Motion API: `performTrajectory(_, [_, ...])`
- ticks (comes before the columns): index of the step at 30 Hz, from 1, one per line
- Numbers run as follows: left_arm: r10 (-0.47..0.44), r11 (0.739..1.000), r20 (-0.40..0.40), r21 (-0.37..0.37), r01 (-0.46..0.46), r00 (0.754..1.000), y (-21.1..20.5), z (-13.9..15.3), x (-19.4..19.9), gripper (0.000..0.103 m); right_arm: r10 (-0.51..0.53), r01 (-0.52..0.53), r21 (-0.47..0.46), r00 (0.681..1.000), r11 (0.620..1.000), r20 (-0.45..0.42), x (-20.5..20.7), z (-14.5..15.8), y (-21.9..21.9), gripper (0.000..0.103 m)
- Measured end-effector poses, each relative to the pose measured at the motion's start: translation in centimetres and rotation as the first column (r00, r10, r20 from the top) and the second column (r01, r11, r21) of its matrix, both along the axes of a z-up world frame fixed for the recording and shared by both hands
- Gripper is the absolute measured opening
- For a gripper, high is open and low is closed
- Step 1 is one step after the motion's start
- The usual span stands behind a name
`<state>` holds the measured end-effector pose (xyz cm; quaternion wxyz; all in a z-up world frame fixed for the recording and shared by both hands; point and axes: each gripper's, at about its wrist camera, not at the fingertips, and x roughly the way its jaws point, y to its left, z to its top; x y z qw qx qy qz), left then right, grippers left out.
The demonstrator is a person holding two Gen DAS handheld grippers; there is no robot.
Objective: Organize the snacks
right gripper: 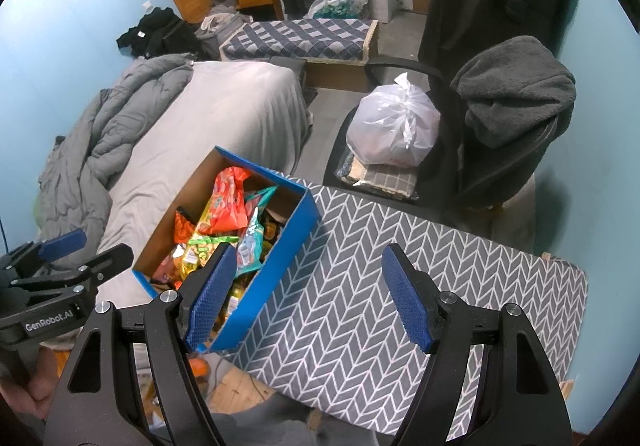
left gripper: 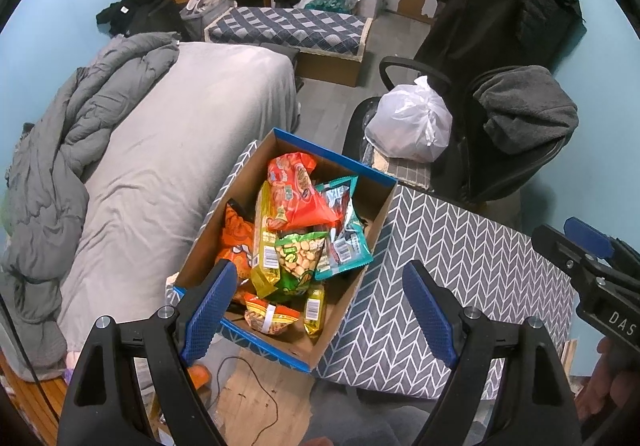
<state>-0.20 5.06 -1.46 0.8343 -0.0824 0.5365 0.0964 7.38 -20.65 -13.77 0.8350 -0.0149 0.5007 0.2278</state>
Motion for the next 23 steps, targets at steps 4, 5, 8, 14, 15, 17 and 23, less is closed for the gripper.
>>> performTrajectory(4, [0.005,1.000,-0.009,-0.003,-0.005,1.000,0.24,-0.20,0.05,0.086,0.006,-0.006,-0.001,1.000,1.000,-0.004,0.11,-0.12,0.43,0.074])
performTrajectory(5, [0.005,1.000,-0.012,-0.001,-0.005,1.000,0.26,-0.26,0.06,0.086,0.008,-0.008,-0.002,1.000,1.000,-0.005,0.21,-0.21,0.49,0.074])
performTrajectory(8, [0.003,1.000,-0.017,0.003,-0.003,1.000,0.36,-0.41,0.10,0.086,0.014,-0.014,-0.004,1.000,1.000,-0.007,0.07,-0.25,0.82,0.074])
performTrajectory(14, [0.003,1.000,-0.012,0.008,-0.002,1.000,0.53,-0.47,0.06,0.086,0.014,-0.014,-0.002,1.000,1.000,-0.011,-0.02,-0.34,0.95,0.074])
performTrajectory(15, [0.001,1.000,-0.011,0.007,-0.001,1.000,0.57,-0.45,0.08,0.086,0.013,-0.013,0.000,1.000,1.000,-0.011,-0.02,-0.34,0.95,0.074])
performTrajectory(17, [0.001,1.000,-0.007,0.009,-0.001,1.000,0.63,-0.45,0.04,0.086,0.013,-0.013,-0.001,1.000,1.000,-0.011,0.08,-0.42,0.85,0.074])
performTrajectory(23, [-0.001,1.000,-0.005,0.015,0.001,1.000,0.55,-0.38,-0.09,0.086,0.013,-0.013,0.000,1.000,1.000,-0.011,0.12,-0.39,0.85,0.074])
